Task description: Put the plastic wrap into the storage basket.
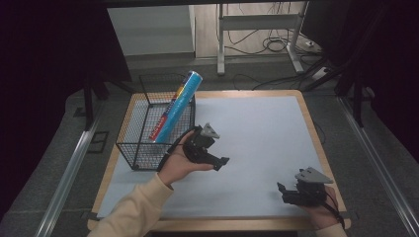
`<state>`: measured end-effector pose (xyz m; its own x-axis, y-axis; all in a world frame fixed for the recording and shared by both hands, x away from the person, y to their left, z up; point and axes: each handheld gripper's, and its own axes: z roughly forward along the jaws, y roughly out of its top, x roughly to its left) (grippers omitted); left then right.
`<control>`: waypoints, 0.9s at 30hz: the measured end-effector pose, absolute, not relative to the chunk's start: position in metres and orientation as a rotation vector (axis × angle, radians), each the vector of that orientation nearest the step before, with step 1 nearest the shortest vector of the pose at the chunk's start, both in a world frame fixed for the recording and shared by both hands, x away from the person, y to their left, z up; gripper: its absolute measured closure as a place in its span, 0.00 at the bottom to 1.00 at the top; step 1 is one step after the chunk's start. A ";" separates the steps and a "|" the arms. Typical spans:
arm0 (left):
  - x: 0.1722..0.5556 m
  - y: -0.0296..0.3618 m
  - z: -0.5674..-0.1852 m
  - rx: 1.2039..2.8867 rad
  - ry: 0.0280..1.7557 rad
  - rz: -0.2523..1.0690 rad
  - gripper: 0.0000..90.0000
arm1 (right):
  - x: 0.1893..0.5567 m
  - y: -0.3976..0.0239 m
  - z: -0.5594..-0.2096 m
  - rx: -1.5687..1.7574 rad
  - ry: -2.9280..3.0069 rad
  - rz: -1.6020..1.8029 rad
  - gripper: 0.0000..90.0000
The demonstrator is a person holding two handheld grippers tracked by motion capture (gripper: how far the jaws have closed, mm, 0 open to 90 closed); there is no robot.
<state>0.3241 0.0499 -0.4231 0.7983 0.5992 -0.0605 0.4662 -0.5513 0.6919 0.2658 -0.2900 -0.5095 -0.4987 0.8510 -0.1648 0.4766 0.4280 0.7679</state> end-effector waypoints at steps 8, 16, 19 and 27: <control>0.304 0.041 -0.463 2.266 0.765 0.172 0.18 | 0.266 -0.290 -0.510 1.113 2.143 0.897 0.11; 0.295 0.040 -0.488 2.282 0.789 0.175 0.18 | 0.267 -0.290 -0.510 1.112 2.142 0.894 0.11; 0.295 0.040 -0.492 2.302 0.782 0.165 0.18 | 0.266 -0.290 -0.510 1.106 2.134 0.900 0.11; 0.296 0.046 -0.494 2.289 0.811 0.149 0.18 | 0.266 -0.289 -0.508 1.089 2.126 0.920 0.11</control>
<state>0.2962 0.0462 -0.4945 0.7981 0.5913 -0.1156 0.5115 -0.5636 0.6486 0.2657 -0.2888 -0.5082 -0.5034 0.8460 -0.1756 0.4509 0.4306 0.7819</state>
